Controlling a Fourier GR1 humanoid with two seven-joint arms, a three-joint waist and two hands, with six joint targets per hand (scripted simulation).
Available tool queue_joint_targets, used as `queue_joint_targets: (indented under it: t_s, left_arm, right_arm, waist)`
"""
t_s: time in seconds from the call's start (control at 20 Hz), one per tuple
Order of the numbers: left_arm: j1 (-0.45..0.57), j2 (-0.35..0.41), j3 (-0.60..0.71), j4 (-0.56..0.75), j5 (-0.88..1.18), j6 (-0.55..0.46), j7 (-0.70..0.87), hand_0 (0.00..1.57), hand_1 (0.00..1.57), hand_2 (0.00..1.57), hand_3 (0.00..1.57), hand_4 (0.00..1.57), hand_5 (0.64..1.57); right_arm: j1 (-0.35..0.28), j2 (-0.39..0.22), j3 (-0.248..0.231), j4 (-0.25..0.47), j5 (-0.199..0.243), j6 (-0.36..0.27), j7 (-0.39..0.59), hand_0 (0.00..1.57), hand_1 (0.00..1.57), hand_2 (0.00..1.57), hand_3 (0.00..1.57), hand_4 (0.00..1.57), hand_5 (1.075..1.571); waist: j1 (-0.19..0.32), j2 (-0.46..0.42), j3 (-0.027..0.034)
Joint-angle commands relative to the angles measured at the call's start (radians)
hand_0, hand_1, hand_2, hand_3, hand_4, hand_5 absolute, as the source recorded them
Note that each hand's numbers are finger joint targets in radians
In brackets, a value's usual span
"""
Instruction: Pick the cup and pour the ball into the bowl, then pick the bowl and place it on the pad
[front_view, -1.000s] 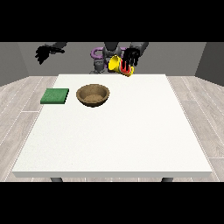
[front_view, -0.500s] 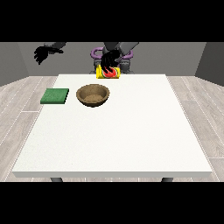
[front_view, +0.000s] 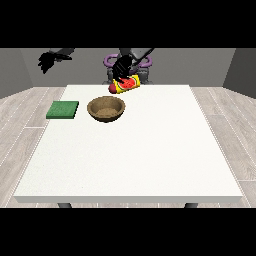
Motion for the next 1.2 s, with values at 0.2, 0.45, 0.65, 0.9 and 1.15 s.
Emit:
queue_joint_targets:
  t_s: [0.2, 0.45, 0.65, 0.9, 1.15]
  left_arm:
    - [0.035, 0.013, 0.221, -0.117, 0.169, 0.086, -0.031, 1.48, 1.48, 1.57, 1.57, 1.5, 1.222]
    - [0.148, -0.033, 0.492, -0.235, 0.45, 0.277, 0.028, 1.24, 1.24, 1.54, 1.43, 1.51, 1.196]
    - [0.262, -0.064, 0.642, -0.356, 0.749, 0.406, -0.05, 0.56, 0.56, 0.0, 0.0, 0.89, 1.502]
    - [0.372, -0.065, 0.682, -0.509, 1.173, 0.409, -0.229, 0.0, 0.0, 0.0, 0.0, 0.0, 1.553]
    - [0.489, -0.065, 0.642, -0.629, 1.45, 0.246, -0.48, 0.0, 0.0, 0.0, 0.0, 0.0, 1.565]
  right_arm:
    - [0.011, 0.003, -0.022, 0.018, -0.012, -0.045, 0.049, 0.0, 0.0, 0.0, 0.0, 0.0, 1.569]
    - [0.019, 0.029, -0.038, 0.007, -0.017, -0.096, 0.048, 0.0, 0.0, 0.0, 0.0, 0.0, 1.567]
    - [-0.019, 0.086, -0.023, -0.006, -0.021, -0.126, 0.035, 0.0, 0.0, 0.0, 0.0, 0.36, 1.568]
    - [-0.1, 0.137, 0.016, -0.047, 0.013, -0.2, 0.037, 0.0, 0.0, 0.0, 0.0, 0.28, 1.567]
    - [-0.148, 0.22, 0.032, -0.057, 0.059, -0.361, 0.06, 0.0, 0.0, 0.0, 0.0, 0.21, 1.571]
  waist:
    - [0.092, -0.024, -0.0049]
    - [0.159, 0.007, -0.0125]
    - [0.177, 0.102, -0.0236]
    - [0.148, 0.2, -0.0207]
    - [0.251, 0.231, -0.0073]
